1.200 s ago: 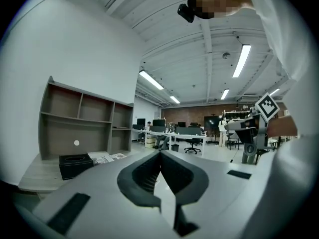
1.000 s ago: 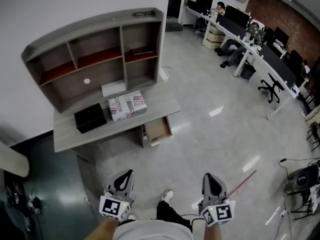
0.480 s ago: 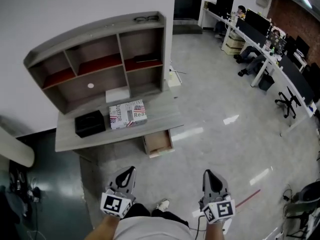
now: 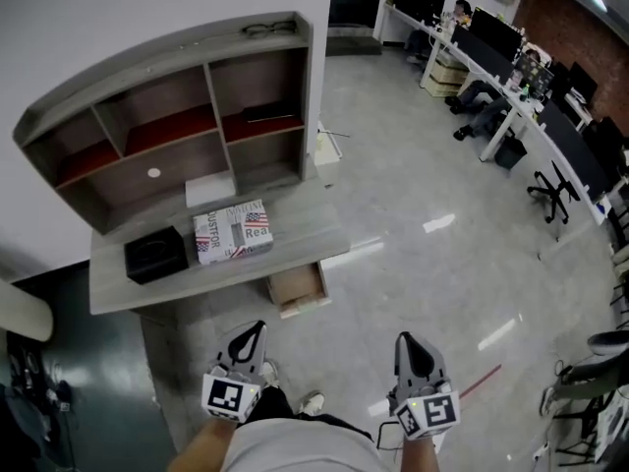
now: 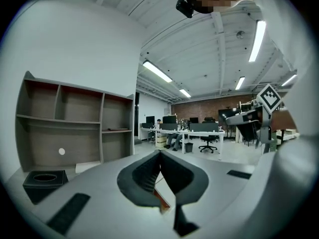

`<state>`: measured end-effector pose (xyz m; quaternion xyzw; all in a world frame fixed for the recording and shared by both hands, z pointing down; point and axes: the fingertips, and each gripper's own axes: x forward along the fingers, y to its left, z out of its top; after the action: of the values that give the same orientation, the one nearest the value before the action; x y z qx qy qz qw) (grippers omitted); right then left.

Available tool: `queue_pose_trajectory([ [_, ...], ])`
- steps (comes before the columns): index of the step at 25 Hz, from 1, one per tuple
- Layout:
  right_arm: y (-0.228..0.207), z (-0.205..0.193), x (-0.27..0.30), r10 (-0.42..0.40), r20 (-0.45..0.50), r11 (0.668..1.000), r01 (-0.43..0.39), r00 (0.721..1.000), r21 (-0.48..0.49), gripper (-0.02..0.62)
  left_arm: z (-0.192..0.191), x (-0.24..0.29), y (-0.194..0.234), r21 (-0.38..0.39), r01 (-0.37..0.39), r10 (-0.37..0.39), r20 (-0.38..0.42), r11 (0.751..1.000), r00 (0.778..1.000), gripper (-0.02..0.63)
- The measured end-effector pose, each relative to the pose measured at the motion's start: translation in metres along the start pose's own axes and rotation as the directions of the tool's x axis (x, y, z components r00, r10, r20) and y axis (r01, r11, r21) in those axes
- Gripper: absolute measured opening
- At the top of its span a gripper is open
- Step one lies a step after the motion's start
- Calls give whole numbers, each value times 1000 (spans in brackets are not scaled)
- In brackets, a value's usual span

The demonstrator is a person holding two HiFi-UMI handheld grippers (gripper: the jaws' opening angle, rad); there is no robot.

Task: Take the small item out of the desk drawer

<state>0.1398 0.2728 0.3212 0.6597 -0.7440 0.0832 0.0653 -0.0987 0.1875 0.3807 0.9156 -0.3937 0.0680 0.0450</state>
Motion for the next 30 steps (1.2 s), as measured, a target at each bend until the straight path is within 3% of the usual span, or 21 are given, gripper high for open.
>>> queue_pose_trajectory([
  [6,3,0,27,-14,-37,999,12,999,-33,23,-15,33,13,11,41,-41,-17,999,999,18],
  [14,12,-36,51,-17,-127,1000,17,992,-2,23,-100,76,11,43,111,-100,-202,993,974,20],
  [19,14,-68,58,-22,-186,999,26,982,24,23,-181,111,-9,67,199,-164,-350,978,922,21],
  [22,18,-86,59,-22,-220,999,31,975,38,23,-224,133,-26,111,268,-199,-420,957,886,67],
  [27,20,-123,65,-22,-258,997,40,966,65,23,-298,174,-45,212,379,-213,-544,901,812,95],
  [30,19,-144,68,-25,-271,996,48,962,80,23,-338,192,-48,289,442,-195,-607,849,771,109],
])
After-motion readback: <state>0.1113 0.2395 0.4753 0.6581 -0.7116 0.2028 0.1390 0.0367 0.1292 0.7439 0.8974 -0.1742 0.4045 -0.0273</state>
